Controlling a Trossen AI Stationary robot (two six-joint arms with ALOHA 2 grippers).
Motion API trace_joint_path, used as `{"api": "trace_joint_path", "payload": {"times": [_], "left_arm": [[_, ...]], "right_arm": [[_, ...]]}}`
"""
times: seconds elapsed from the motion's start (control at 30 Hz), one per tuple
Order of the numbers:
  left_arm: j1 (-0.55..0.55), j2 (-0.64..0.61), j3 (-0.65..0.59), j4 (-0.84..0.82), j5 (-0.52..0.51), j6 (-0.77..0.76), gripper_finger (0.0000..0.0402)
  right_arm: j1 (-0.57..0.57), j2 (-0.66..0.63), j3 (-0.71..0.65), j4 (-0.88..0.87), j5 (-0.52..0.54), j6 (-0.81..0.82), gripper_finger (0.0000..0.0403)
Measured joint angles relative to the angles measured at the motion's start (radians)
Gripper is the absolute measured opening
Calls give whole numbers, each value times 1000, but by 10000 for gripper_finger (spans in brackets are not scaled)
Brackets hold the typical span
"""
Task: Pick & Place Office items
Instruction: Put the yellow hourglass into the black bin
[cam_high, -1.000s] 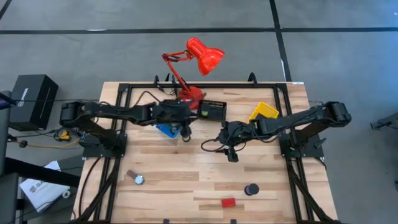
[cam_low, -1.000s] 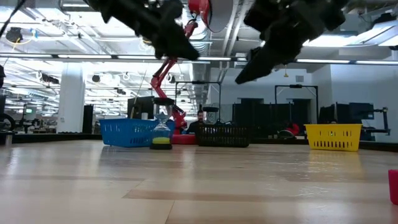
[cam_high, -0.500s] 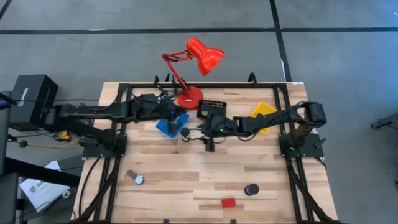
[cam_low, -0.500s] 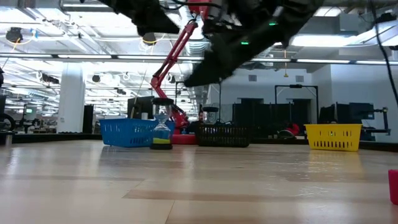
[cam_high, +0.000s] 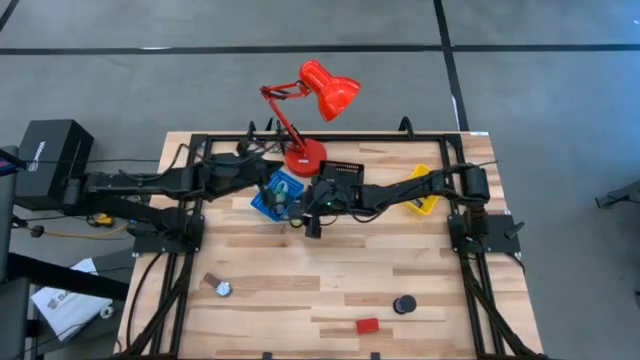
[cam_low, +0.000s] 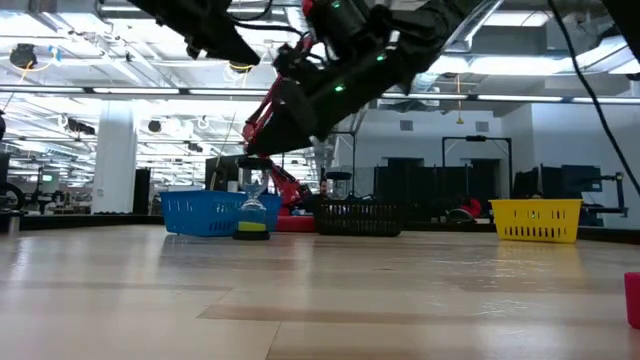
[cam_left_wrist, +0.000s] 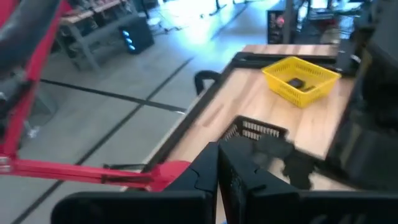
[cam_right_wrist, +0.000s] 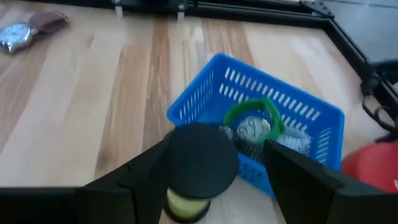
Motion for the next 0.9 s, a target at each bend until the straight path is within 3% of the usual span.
{"api": "trace_joint_path", "payload": {"times": [0.47, 0.9], "left_arm": [[0, -119, -108, 4, -11, -1, 3], [0, -126, -117, 0, -12, -8, 2]], "right_arm": [[-2, -27, 67, -104, -37, -15, 242], [-1, -46, 64, -123, -39, -34, 242]]}}
